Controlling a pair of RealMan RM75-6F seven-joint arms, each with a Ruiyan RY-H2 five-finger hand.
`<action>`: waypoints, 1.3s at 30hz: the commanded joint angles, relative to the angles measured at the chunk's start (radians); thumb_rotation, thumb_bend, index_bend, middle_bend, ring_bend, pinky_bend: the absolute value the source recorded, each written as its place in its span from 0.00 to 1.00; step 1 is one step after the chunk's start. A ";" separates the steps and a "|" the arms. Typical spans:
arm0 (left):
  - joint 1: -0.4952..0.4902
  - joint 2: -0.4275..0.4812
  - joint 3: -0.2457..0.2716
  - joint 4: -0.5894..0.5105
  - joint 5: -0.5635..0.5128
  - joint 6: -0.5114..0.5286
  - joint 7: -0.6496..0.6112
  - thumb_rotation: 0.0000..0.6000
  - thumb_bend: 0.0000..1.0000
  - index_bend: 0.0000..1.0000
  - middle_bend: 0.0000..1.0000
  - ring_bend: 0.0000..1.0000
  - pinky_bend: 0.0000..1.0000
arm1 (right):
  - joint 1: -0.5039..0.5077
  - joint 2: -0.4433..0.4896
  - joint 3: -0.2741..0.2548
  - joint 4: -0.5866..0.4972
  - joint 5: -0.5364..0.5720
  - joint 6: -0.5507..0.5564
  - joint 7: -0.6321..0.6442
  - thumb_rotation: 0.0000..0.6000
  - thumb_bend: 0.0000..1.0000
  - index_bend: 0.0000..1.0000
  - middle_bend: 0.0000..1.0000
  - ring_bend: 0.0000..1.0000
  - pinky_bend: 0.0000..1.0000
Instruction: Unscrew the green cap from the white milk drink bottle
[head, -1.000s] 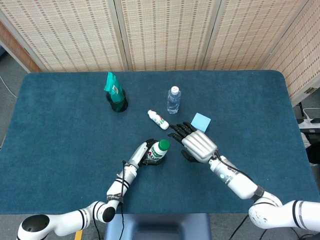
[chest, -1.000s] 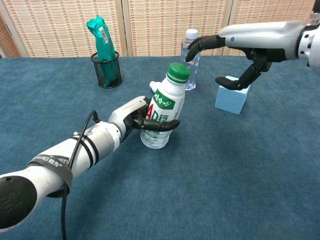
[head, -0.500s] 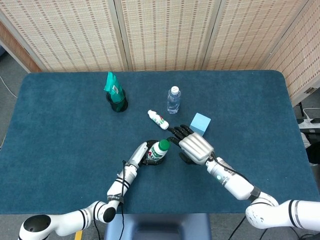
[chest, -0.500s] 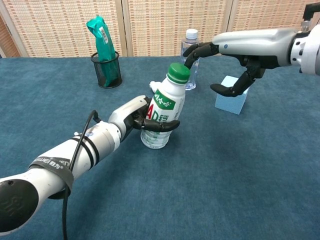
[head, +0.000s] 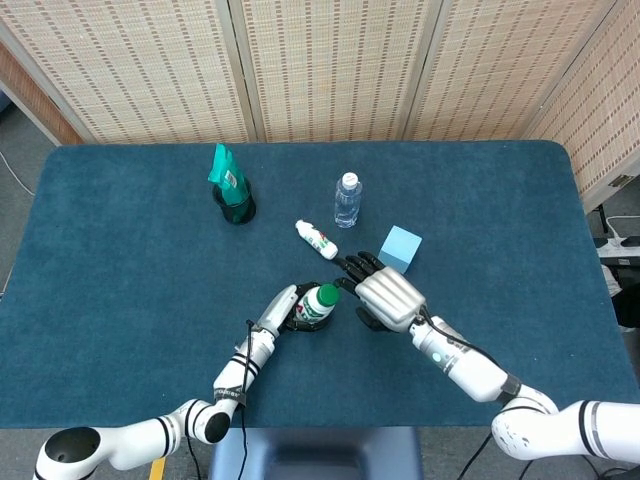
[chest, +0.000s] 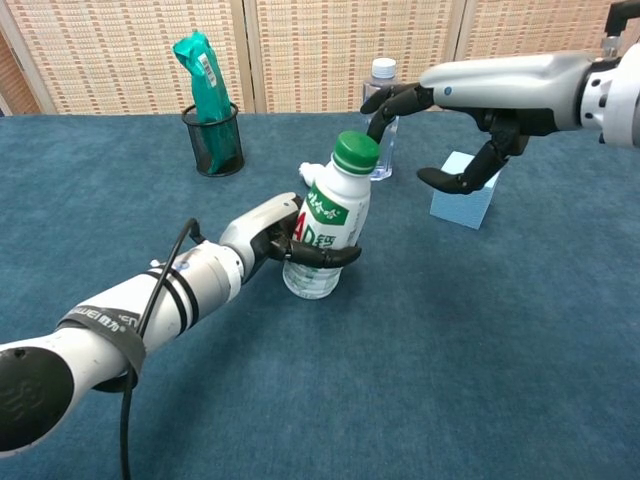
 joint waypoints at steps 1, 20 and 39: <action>-0.004 0.007 0.001 -0.006 -0.006 -0.014 0.009 1.00 1.00 0.76 0.91 0.53 0.20 | 0.001 0.003 0.000 -0.004 -0.008 -0.004 0.008 1.00 0.46 0.20 0.00 0.00 0.00; -0.008 0.011 0.001 -0.015 -0.037 -0.034 0.054 1.00 1.00 0.76 0.91 0.54 0.22 | -0.009 0.034 -0.004 -0.024 -0.047 0.009 0.024 1.00 0.46 0.17 0.00 0.00 0.00; -0.035 0.005 0.002 0.007 -0.044 -0.093 0.058 1.00 1.00 0.76 0.91 0.54 0.23 | 0.006 0.048 -0.007 -0.013 -0.103 -0.058 0.106 0.80 0.46 0.11 0.00 0.00 0.00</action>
